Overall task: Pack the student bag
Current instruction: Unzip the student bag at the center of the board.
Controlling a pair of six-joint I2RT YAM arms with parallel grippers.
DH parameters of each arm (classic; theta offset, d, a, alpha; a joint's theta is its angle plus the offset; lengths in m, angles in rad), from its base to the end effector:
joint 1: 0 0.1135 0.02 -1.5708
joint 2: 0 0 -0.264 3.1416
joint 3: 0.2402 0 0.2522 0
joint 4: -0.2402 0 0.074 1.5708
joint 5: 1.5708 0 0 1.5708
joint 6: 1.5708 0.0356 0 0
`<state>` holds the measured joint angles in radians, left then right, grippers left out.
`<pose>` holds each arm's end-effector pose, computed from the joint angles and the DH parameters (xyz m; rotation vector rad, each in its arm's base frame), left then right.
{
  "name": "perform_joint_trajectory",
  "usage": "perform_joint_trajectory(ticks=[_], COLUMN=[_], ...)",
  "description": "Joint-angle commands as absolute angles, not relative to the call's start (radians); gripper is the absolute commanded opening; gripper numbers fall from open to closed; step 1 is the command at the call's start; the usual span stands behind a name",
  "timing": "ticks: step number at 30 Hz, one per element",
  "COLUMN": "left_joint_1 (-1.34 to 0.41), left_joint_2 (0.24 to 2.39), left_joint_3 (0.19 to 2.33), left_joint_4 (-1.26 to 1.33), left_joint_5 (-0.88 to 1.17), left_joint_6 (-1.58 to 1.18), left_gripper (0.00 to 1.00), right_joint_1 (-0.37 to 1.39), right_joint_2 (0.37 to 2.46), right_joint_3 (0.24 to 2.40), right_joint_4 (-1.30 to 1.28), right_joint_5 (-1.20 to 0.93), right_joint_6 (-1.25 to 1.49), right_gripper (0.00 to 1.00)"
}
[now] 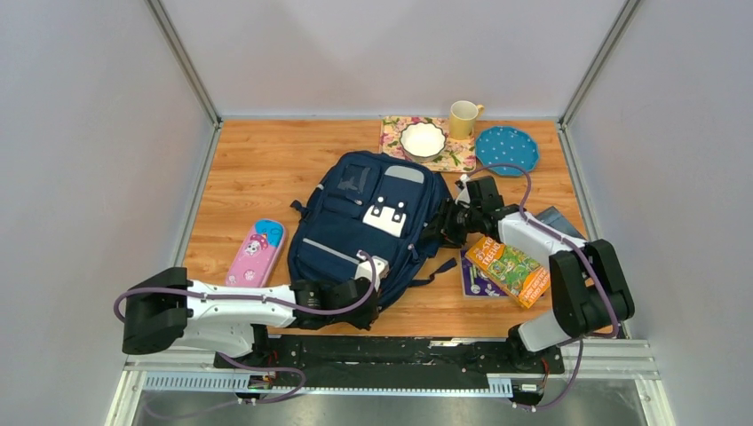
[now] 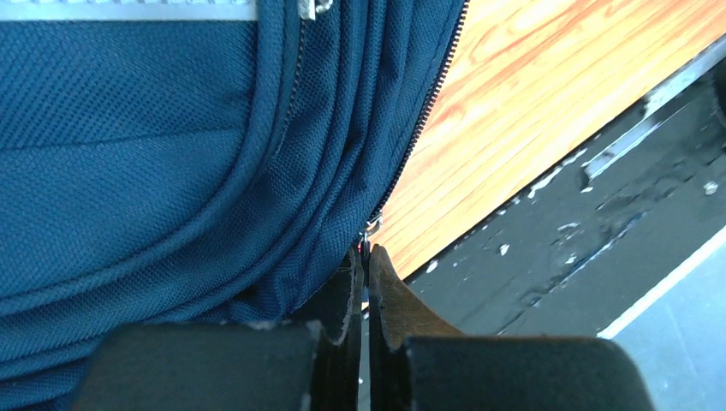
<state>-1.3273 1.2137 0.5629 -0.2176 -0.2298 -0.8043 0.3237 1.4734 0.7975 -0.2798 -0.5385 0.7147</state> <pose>0.0631 -0.2204 0.1772 0.5501 2.4689 -0.6692 0.2628 0.1074 0.1844 0.2895 2.6677 1.0617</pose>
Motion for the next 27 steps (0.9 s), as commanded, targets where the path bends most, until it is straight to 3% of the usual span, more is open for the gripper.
perform_joint_trajectory(ticks=[1, 4, 9, 15, 20, 27], left_joint_1=[-1.339, -1.339, -1.331, -1.331, -1.331, -1.331], left_joint_2=[1.207, 1.206, 1.215, 1.255, 1.290, 1.345], left_joint_3=[0.570, 0.626, 0.684, 0.752, 0.776, 0.804], left_joint_4=[-0.264, -0.265, -0.252, -0.206, -0.149, -0.117], left_joint_5=[-0.156, -0.178, -0.202, -0.140, -0.106, -0.064], left_joint_6=[-0.802, -0.750, -0.677, -0.638, -0.626, -0.617], left_gripper=[0.00, 0.00, 0.00, 0.00, 0.00, 0.00], right_joint_1=[0.282, 0.281, 0.317, 0.508, 0.571, 0.592], right_joint_2=[1.451, 1.254, 0.918, 0.695, 0.709, 0.898], right_joint_3=[0.855, 0.720, 0.562, 0.402, 0.360, 0.396], right_joint_4=[-0.333, -0.383, -0.433, -0.332, -0.278, -0.138], right_joint_5=[-0.531, -0.419, -0.439, -0.365, -0.328, -0.380], right_joint_6=[0.627, 0.670, 0.802, 1.122, 1.198, 1.195], right_gripper=[0.60, 0.74, 0.75, 0.75, 0.75, 0.75])
